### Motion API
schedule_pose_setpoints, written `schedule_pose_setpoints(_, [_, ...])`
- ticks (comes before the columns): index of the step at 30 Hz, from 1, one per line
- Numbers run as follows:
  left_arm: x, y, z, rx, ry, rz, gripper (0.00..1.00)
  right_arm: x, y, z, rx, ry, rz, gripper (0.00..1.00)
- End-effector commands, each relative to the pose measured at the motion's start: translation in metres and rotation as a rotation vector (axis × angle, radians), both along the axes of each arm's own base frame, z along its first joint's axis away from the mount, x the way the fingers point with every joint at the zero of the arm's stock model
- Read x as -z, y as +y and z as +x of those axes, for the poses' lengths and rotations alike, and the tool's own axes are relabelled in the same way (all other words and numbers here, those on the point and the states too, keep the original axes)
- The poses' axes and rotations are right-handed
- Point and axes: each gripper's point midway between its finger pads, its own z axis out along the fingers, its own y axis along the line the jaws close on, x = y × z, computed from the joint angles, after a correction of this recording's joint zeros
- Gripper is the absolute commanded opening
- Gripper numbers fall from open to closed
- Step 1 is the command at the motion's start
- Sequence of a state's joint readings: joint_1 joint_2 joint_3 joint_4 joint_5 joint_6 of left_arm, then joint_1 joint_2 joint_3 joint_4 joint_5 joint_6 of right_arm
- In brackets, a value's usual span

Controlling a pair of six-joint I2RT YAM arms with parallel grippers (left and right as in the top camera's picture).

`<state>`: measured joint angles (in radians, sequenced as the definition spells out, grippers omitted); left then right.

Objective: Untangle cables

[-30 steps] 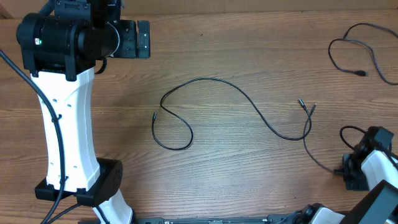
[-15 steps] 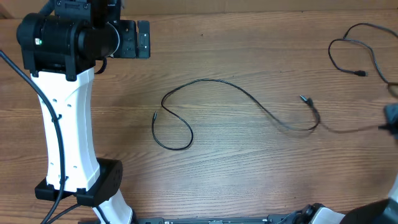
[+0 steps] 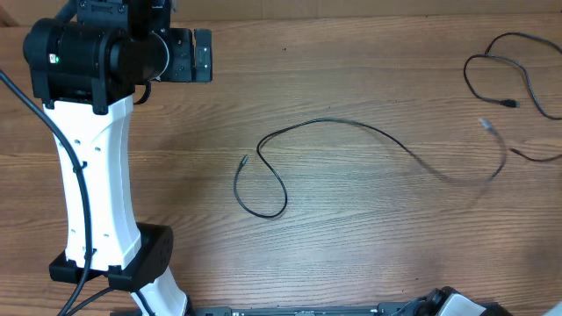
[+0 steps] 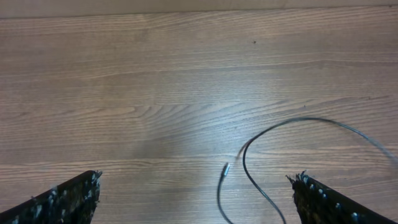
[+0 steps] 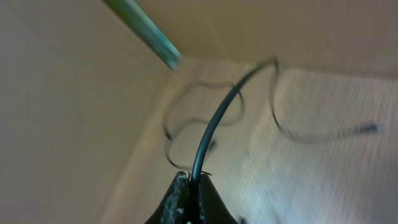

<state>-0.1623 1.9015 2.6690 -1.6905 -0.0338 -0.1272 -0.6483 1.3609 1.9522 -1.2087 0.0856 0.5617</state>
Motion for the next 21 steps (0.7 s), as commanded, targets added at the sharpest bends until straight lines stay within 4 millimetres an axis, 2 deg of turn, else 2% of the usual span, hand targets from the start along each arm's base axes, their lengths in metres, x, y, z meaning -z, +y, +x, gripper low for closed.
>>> schedule_pose_setpoints(1, [0.004,-0.003,0.002,0.02,0.01,0.004,0.99,-0.051,0.014,-0.02,-0.02,-0.088,-0.114,0.04])
schedule_pose_setpoints(6, [0.004,-0.003,0.002,0.02,0.01,0.004,1.0,-0.08,0.027,-0.036,-0.02,-0.153,-0.169,0.04])
schedule_pose_setpoints(8, [0.004,-0.003,0.002,0.02,0.01,0.004,1.0,-0.084,0.027,-0.044,0.005,-0.157,-0.187,0.04])
schedule_pose_setpoints(10, [0.004,-0.003,0.002,0.02,0.01,0.004,0.99,-0.083,0.019,-0.055,0.074,-0.129,-0.206,0.04])
schedule_pose_setpoints(16, [0.004,-0.003,0.002,0.02,0.01,0.004,1.0,-0.048,-0.017,-0.094,0.342,0.125,-0.225,0.04])
schedule_pose_setpoints(18, [0.004,-0.003,0.002,0.02,0.01,0.004,1.0,-0.037,-0.027,-0.096,0.387,0.201,-0.222,0.04])
schedule_pose_setpoints(21, [0.004,-0.003,0.002,0.02,0.01,0.004,0.99,-0.022,-0.04,-0.083,0.39,0.258,-0.201,0.04])
